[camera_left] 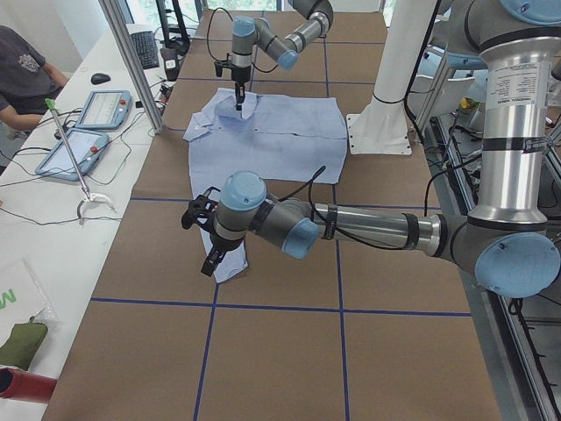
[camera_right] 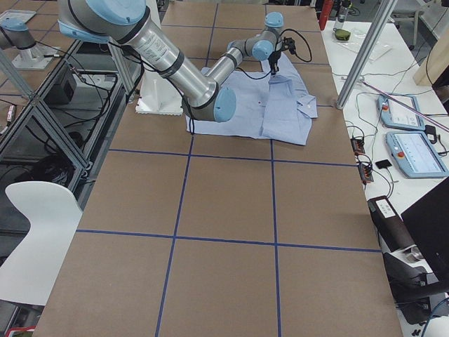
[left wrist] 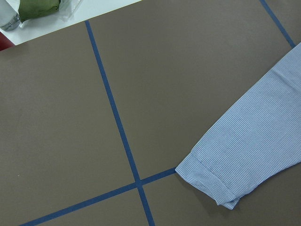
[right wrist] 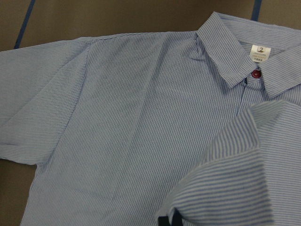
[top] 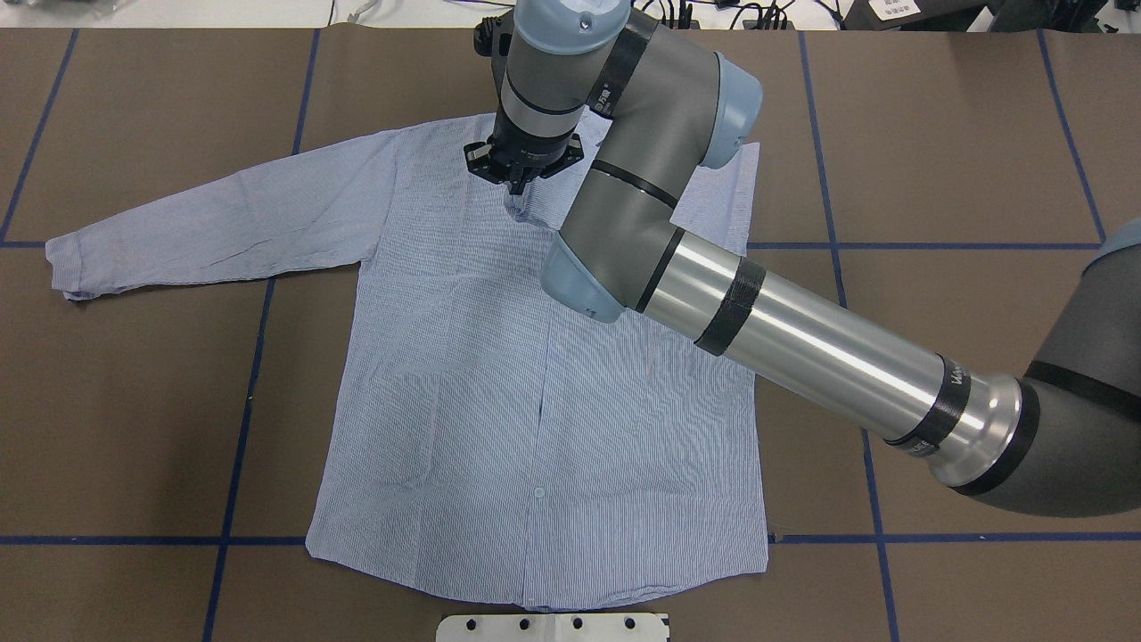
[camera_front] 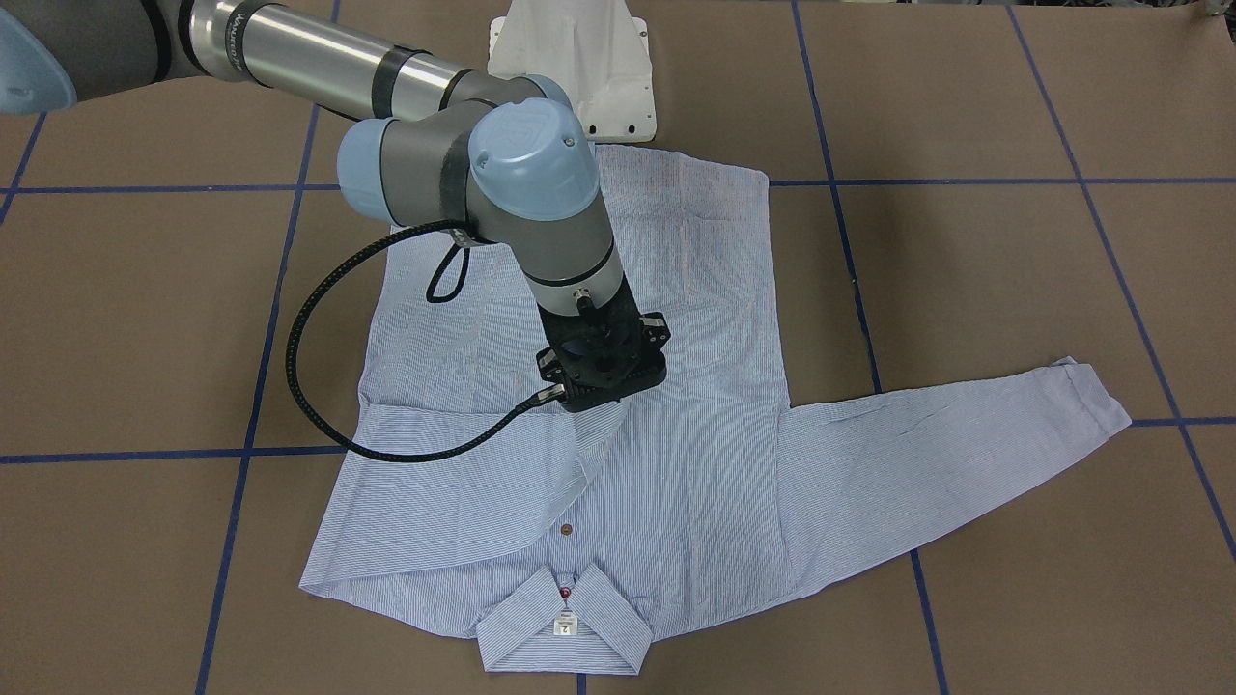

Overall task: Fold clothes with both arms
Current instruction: 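Carry the held sleeve with the right gripper across the shirt front toward the collar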

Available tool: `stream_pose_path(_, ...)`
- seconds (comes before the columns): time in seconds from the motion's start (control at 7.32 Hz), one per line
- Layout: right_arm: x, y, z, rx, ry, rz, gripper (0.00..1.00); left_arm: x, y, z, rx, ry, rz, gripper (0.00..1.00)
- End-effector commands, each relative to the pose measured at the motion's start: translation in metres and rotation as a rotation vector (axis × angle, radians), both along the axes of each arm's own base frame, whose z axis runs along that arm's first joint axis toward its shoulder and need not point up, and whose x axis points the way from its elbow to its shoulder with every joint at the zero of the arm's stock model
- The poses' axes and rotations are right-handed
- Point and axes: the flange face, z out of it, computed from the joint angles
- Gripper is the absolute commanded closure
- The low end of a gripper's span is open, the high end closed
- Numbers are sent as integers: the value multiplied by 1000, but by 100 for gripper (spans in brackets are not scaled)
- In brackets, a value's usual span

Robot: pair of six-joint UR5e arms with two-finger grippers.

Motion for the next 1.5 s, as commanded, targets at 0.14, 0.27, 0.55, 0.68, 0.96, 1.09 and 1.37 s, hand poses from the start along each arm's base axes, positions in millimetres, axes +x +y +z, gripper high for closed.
stream_pose_path(0.14, -18, 20, -9, 17, -21, -33, 100, 0, 0, 3, -5, 0, 0, 1)
stream_pose_path(0.27, -22, 25, -12, 20, -24, -41, 100, 0, 0, 3, -5, 0, 0, 1)
stream_pose_path(0.55, -28, 35, -16, 19, -33, -52, 100, 1, -1, 3, -7, 0, 1, 1)
stream_pose_path(0.68, -31, 39, -17, 11, -37, -52, 100, 1, -2, 2, -9, 2, -3, 1)
stream_pose_path(0.96, -37, 39, -7, 2, -22, -58, 100, 1, -2, 3, -10, 2, -3, 1)
stream_pose_path(1.09, -40, 37, -1, -3, -12, -55, 100, 1, -2, 2, -9, 2, -3, 1)
stream_pose_path(1.37, -45, 32, 10, -11, 10, -45, 100, 1, -2, 1, -20, 9, -15, 1)
